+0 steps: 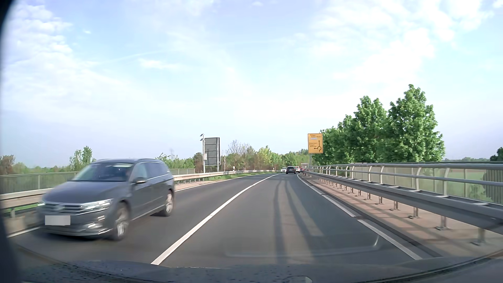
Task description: Follow the waypoints while adhering to traffic rules and regulations
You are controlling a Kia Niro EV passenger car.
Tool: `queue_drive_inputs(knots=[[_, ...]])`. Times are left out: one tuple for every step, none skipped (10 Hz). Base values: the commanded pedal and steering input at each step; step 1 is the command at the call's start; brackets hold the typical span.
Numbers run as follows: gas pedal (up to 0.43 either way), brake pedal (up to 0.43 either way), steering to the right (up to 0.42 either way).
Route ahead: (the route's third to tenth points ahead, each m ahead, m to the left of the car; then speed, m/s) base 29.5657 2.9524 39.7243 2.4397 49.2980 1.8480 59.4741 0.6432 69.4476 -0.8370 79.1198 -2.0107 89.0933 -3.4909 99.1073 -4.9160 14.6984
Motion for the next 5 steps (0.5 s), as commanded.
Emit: queue_drive_inputs(knots=[[0.059,0.0,0.007],[0.059,0.0,0.007],[0.047,0.0,0.007],[0.039,0.0,0.007],[0.028,0.0,0.007]])
